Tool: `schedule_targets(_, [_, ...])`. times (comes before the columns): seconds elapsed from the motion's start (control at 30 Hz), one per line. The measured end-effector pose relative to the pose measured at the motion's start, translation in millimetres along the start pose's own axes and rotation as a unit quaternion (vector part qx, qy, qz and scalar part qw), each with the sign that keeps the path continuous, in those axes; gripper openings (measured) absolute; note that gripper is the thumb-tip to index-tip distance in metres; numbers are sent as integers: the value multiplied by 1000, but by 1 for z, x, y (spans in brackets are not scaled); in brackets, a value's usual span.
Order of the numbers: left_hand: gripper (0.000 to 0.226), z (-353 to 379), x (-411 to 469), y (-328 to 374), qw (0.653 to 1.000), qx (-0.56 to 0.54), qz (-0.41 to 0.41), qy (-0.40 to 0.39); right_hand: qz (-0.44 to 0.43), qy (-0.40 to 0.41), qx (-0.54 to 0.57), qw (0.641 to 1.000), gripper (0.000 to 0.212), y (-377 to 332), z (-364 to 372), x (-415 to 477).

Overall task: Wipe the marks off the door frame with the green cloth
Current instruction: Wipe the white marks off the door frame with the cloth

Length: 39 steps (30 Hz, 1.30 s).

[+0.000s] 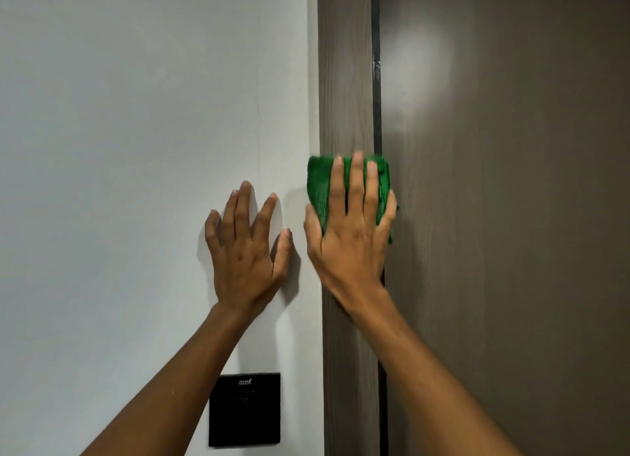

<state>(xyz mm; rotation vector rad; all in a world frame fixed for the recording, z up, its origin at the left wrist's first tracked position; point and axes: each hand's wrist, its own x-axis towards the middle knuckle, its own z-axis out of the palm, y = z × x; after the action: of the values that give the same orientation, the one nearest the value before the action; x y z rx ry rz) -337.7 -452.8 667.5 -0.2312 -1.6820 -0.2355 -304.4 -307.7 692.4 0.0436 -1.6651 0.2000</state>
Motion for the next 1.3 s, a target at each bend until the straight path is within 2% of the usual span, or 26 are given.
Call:
schedule_targets(0.17, [61,-2,-3,0,1000,11,3,-7,-19,-35,-25,999,73,15,5,-109])
schedule_targets(0.23, [61,-1,-4,-1,1000,8,3,-1,-33,-29,-22,999,72,21,5,-105])
schedule_targets(0.5, [61,0,-1,-2,1000,5,4,1,-12,-17,8,1000,71,3,-6,12])
schedule_targets(0.73, [63,-3,-2,0,1000,6,5,-8,-17,-22,-7,1000,71,12,2,-69])
schedule_targets(1.0, [64,-10,68,12,1000,-19,10,-2,-11,8,28,1000,71,-4,-6,60])
schedule_targets(1.17, [63,-9,69,9,1000,-9,8,-10,-44,-35,55,997,72,-5,-19,133])
schedule_targets(1.3, [61,-10,48,12,999,-26,-14,12,-38,-16,64,997,72,-8,-19,108])
